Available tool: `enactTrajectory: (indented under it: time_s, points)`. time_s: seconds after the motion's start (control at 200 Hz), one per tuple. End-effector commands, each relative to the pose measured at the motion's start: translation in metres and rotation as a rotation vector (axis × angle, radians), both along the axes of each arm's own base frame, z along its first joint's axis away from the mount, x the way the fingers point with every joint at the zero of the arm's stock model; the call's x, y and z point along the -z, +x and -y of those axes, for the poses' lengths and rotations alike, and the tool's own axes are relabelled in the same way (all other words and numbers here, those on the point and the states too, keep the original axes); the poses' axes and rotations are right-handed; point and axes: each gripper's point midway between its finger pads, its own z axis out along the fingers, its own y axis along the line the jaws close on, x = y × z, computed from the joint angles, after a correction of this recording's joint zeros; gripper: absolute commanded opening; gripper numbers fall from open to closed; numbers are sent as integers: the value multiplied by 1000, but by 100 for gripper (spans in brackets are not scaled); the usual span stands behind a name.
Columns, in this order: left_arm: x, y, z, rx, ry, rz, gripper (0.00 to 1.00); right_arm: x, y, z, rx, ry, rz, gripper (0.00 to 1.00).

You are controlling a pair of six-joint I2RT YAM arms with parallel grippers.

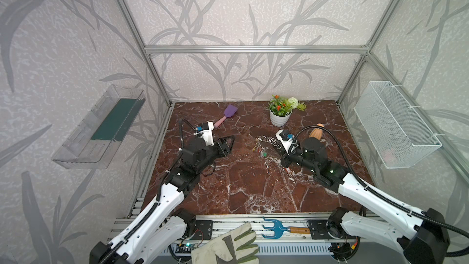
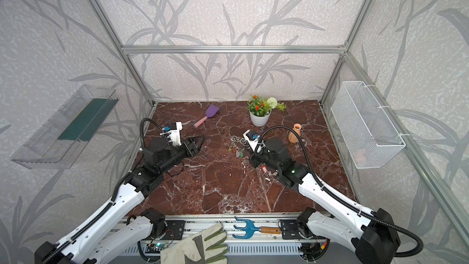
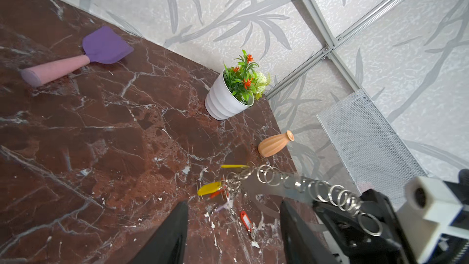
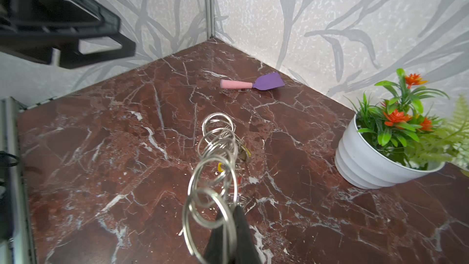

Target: Put the keys on the keyring

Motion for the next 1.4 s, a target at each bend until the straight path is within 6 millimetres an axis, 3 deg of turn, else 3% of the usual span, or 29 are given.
enactTrajectory:
  time_s: [0.0, 0.2, 0.445, 0.795, 1.0, 1.17, 1.395]
  points:
    - [-46, 3, 2, 11, -16, 277, 58, -47, -16, -7, -94, 188, -19, 0]
    - [-53, -25, 37, 277, -41, 366, 56, -63, -19, 8, -135, 368, -101, 0]
    - [-47, -52, 58, 471, -108, 404, 55, -76, -32, 17, -237, 474, -164, 0]
    - [-55, -37, 72, 526, -200, 376, 54, -75, -56, 15, -333, 473, -181, 0]
    - [-57, -55, 75, 609, -226, 386, 47, -72, -58, 14, -352, 453, -196, 0]
    - [-46, -76, 98, 714, -121, 372, 42, -71, -56, 12, -357, 455, -202, 0]
    - [-45, -74, 102, 703, -110, 361, 37, -71, -58, 12, -364, 458, -209, 0]
